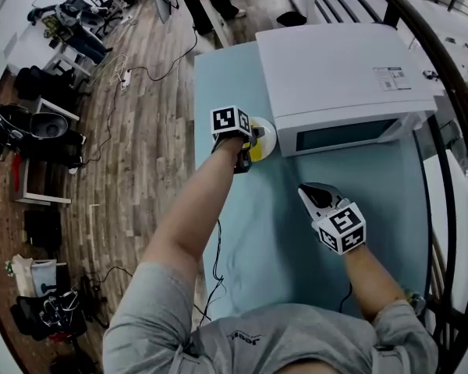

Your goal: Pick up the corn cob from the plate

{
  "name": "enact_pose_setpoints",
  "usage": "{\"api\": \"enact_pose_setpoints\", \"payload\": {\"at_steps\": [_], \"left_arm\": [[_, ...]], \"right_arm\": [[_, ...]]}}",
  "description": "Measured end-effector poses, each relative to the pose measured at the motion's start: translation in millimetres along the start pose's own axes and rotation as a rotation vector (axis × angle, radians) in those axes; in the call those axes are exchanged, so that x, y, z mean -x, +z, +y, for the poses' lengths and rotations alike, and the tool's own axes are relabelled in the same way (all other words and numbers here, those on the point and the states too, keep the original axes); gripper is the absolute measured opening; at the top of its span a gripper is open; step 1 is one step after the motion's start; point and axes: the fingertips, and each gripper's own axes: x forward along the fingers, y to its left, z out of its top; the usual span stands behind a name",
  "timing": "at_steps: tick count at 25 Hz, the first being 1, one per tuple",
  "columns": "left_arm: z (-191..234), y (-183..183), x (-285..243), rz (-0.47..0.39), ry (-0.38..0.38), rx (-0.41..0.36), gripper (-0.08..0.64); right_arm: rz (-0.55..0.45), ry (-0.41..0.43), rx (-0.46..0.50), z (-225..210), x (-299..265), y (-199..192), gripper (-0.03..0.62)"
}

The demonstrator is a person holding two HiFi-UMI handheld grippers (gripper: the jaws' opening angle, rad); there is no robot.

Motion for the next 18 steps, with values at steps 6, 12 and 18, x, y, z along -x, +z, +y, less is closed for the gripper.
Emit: {"api": "enact_pose_setpoints", "payload": {"at_steps": [6,12,18], "left_arm": [[2,-7,-20,0.070,0.047,-0.015,0.380],[4,-10,-30,0.106,0.136,-0.076,0.379],[12,-10,-30,0.078,0.197,-0.194,0.273]], "right_arm": [[-0.002,-0.003,-0.020,-5,0,-6,0.017],[0.012,0.003,-0.045,-5,-1,-20,0.017],[0.018,0.003,-0.067,-3,0,-24,0.017]]}}
